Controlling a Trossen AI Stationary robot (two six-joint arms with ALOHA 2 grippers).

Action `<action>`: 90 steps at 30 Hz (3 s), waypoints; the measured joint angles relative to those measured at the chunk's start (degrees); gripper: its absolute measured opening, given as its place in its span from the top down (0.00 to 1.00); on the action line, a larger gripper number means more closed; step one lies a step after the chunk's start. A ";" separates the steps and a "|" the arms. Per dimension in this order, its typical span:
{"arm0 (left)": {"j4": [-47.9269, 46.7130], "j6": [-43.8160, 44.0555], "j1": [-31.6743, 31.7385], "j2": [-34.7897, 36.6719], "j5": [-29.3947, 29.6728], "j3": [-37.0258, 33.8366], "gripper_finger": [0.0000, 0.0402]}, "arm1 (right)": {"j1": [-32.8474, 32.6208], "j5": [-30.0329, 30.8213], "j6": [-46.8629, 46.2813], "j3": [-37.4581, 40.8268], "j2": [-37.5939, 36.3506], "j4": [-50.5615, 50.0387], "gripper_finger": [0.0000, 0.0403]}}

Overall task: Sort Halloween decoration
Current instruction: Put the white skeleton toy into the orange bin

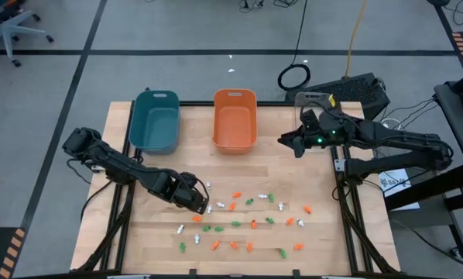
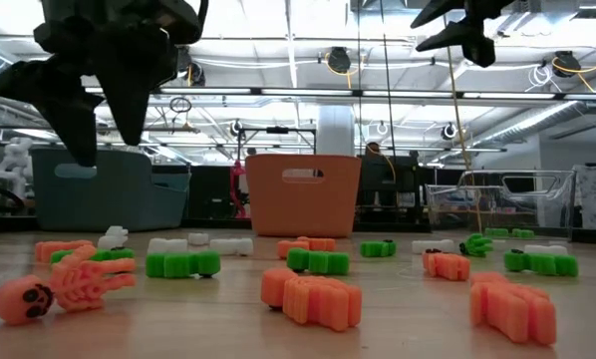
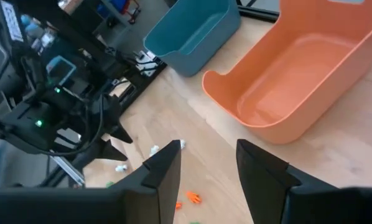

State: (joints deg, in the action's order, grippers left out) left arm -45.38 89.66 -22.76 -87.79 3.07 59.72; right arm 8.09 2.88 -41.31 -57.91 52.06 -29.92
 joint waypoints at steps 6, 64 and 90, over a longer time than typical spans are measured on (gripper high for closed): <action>-0.20 5.11 0.54 0.02 0.00 -0.07 0.37 | 0.03 -0.11 3.26 0.00 -0.57 -0.18 0.65; 3.23 17.80 3.62 -11.15 1.82 -1.33 0.37 | 0.12 0.39 20.99 0.00 -1.95 -5.05 0.65; 5.95 14.49 6.20 -13.62 0.33 -1.33 0.97 | 0.12 0.05 22.50 0.00 -1.89 -5.04 0.65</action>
State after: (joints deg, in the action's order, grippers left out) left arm -39.43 104.15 -16.56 -101.41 3.40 58.39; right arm 8.21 2.93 -18.81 -57.91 50.17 -34.96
